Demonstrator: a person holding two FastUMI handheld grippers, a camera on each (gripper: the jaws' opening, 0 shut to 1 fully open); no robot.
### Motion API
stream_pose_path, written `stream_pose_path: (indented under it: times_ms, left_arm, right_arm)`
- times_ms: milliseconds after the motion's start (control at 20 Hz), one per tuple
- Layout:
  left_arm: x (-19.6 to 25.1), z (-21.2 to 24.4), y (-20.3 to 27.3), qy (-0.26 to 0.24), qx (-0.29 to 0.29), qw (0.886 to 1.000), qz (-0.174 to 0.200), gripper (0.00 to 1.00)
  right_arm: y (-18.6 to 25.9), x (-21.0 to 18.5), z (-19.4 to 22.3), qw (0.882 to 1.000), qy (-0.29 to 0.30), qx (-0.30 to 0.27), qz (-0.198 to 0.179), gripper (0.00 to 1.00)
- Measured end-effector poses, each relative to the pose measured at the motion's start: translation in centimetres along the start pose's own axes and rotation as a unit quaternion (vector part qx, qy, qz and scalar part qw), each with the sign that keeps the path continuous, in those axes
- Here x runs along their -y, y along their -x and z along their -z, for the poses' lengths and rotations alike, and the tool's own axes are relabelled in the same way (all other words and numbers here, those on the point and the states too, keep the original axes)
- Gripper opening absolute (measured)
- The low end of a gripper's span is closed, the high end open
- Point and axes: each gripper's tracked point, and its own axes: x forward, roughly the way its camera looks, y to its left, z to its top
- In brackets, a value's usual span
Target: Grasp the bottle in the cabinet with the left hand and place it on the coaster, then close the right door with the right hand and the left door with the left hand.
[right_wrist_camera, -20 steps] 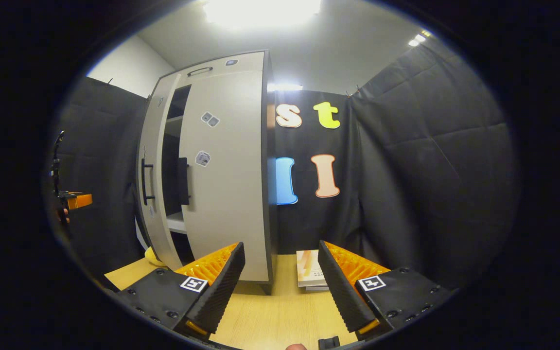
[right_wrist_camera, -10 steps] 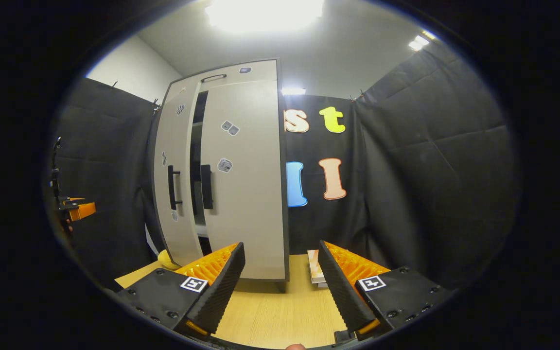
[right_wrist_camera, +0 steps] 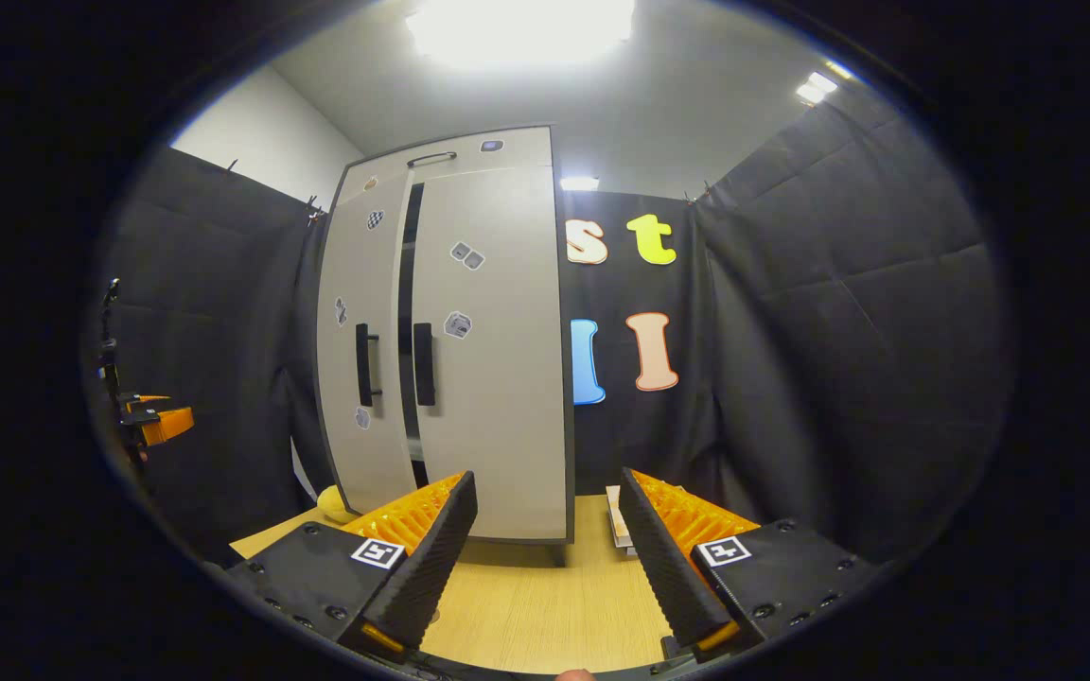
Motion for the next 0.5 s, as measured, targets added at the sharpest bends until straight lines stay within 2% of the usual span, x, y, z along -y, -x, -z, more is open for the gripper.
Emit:
stream_pose_path:
  times_ms: [50,100,500]
  left_arm:
    - [-0.03,-0.02,0.03,0.001,0.001,1.000,0.001,0.84]
    - [-0.17,0.00,0.21,0.000,0.002,1.000,-0.001,0.84]
    - [-0.36,-0.17,0.47,-0.001,0.003,1.000,-0.001,0.84]
  right_arm:
    - [0.20,0.08,0.01,1.000,0.002,0.000,0.001,0.92]
    - [0.19,0.03,-0.10,1.000,0.003,0.001,0.003,0.96]
    - [0.60,0.13,-0.41,1.000,-0.005,0.009,0.006,0.96]
